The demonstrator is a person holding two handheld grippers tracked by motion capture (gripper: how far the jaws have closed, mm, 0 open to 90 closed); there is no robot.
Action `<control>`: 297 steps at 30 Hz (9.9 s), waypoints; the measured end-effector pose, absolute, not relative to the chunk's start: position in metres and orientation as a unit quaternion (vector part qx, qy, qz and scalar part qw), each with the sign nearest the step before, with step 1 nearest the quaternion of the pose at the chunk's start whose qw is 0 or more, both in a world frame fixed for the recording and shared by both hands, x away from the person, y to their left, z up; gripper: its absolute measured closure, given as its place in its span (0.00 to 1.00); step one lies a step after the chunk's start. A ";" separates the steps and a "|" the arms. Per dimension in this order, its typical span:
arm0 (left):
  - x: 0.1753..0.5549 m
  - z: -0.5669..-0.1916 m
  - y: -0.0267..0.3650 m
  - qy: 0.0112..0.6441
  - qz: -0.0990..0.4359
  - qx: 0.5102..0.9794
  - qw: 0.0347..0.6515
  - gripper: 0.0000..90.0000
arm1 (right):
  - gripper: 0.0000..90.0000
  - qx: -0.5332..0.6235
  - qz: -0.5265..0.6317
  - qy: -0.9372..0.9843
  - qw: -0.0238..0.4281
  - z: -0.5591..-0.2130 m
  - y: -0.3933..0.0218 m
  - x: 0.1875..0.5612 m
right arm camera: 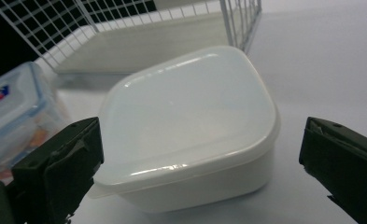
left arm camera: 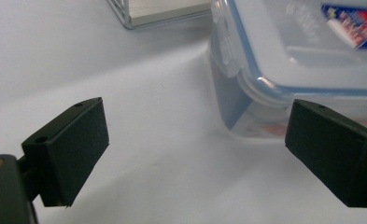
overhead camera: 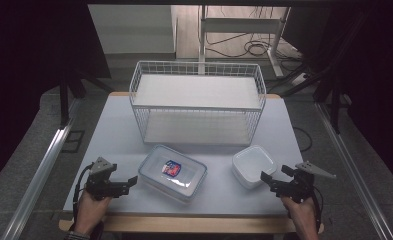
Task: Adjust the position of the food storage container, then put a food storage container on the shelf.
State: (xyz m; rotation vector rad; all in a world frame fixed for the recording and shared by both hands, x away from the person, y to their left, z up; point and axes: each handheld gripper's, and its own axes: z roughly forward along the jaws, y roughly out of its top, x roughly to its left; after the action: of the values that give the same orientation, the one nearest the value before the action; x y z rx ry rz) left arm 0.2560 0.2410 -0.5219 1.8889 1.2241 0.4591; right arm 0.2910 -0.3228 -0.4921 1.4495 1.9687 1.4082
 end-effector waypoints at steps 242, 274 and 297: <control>0.312 -0.508 0.146 0.385 -0.026 0.812 0.438 0.04 | 0.07 0.377 0.411 0.830 -0.020 -0.492 -0.194 0.330; 0.286 -0.498 0.173 0.398 0.000 0.757 0.518 0.55 | 0.57 0.406 0.448 0.795 -0.044 -0.473 -0.207 0.318; 0.289 -0.514 0.181 0.417 -0.095 0.745 0.512 0.54 | 0.56 0.405 0.452 0.794 -0.038 -0.477 -0.210 0.306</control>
State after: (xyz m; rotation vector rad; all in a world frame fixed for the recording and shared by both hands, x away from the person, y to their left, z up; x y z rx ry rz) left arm 0.2890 0.1812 -0.5143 1.7921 1.0024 -0.2282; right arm 0.3064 -0.2098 -0.4770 1.3052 2.5549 1.4559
